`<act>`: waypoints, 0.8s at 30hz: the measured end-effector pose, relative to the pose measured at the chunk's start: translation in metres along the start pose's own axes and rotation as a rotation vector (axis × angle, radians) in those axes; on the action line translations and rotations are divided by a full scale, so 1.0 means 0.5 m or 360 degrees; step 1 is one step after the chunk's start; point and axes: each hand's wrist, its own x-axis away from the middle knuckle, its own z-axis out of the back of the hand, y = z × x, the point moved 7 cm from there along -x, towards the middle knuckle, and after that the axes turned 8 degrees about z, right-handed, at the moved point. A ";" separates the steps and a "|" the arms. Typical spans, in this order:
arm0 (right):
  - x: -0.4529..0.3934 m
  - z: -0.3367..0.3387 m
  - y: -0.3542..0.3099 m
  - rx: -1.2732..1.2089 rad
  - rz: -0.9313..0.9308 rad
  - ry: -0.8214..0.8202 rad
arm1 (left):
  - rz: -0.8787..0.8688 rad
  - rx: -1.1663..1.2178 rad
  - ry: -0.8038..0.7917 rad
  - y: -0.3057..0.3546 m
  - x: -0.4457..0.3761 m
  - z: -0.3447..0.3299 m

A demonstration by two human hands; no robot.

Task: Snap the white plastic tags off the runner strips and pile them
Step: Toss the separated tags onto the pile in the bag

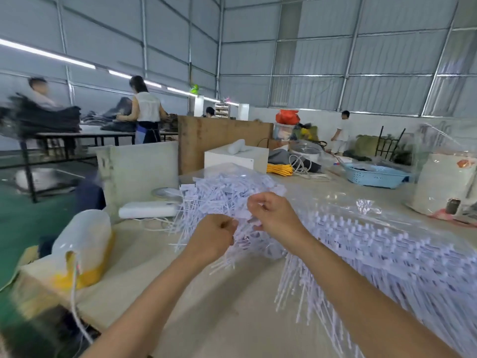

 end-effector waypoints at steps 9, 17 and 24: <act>-0.078 0.054 0.119 0.0610 -0.0474 -0.0028 | -0.0327 -0.0960 -0.0082 -0.002 -0.124 -0.037; -0.100 0.115 0.118 0.0737 -0.0130 0.0237 | -0.0655 -0.1203 0.0149 0.028 -0.220 -0.167; -0.082 0.123 0.114 0.0897 -0.0101 0.0259 | -0.0367 -0.1659 0.0420 0.034 -0.236 -0.177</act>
